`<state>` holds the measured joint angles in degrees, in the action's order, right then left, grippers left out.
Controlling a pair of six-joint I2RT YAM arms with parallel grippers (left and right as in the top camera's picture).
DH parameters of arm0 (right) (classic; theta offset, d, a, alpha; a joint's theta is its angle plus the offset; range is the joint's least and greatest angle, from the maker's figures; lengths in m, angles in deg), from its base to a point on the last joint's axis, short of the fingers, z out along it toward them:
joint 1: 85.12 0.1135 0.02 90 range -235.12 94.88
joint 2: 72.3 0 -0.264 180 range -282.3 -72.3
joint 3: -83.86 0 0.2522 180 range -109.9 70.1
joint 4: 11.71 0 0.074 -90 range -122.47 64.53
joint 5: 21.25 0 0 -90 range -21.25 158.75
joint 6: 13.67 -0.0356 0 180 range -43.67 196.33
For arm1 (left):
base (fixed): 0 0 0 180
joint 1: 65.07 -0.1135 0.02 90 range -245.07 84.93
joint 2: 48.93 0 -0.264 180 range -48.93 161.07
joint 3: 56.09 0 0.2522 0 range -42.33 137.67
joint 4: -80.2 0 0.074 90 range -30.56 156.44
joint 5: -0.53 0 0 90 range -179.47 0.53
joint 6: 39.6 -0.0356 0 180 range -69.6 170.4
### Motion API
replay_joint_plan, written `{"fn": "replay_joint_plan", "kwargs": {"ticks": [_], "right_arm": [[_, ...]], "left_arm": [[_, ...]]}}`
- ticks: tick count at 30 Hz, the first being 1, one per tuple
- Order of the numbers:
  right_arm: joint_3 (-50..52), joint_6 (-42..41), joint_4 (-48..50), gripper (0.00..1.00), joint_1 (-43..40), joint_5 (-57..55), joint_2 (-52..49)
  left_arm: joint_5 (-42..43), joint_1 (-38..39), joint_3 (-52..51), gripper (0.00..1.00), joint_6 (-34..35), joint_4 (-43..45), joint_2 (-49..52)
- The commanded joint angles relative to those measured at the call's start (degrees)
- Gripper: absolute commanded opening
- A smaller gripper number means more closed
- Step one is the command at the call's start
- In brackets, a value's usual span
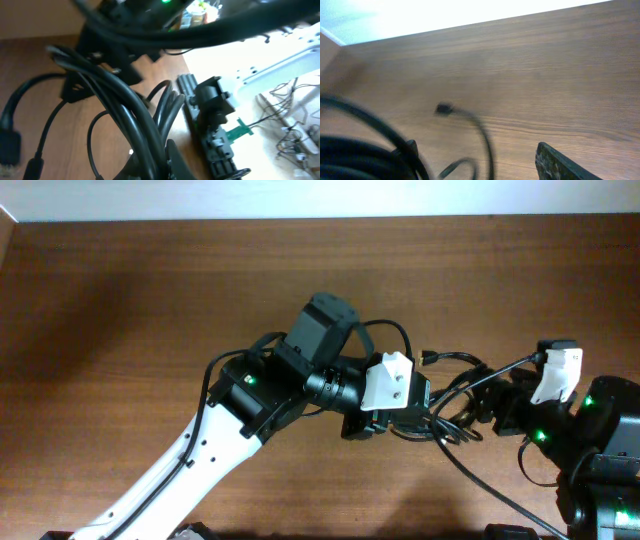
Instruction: Untangle cables
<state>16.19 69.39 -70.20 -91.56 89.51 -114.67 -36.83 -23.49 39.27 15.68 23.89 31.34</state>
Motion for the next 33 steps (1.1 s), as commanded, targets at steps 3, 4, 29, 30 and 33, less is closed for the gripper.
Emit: {"fn": "replay_joint_plan", "kwargs": {"ticks": [3, 4, 29, 30, 33], "right_arm": [[-0.4, -1.6, 4.1, 0.81, -1.1, -18.1, -0.7], [-0.4, -1.5, 4.5, 0.81, -1.1, -19.2, -0.7], [-0.4, -1.5, 4.8, 0.95, -1.2, -45.0, -0.7], [-0.4, -1.5, 4.8, 0.95, -1.2, -45.0, -0.7], [-0.4, -1.5, 4.8, 0.96, -1.1, -45.0, -0.7]], "left_arm": [[9.7, 1.9, 1.3, 0.0, -0.4, -1.7, -1.6], [9.7, 2.4, 1.3, 0.0, -0.4, -1.7, -1.6], [-9.2, -4.3, 1.3, 0.0, -7.7, -15.8, -13.6], [-9.2, -4.9, 1.3, 0.0, -9.5, -17.2, -14.2], [-8.8, -5.9, 1.3, 0.0, -13.6, -21.0, -15.3]]}}
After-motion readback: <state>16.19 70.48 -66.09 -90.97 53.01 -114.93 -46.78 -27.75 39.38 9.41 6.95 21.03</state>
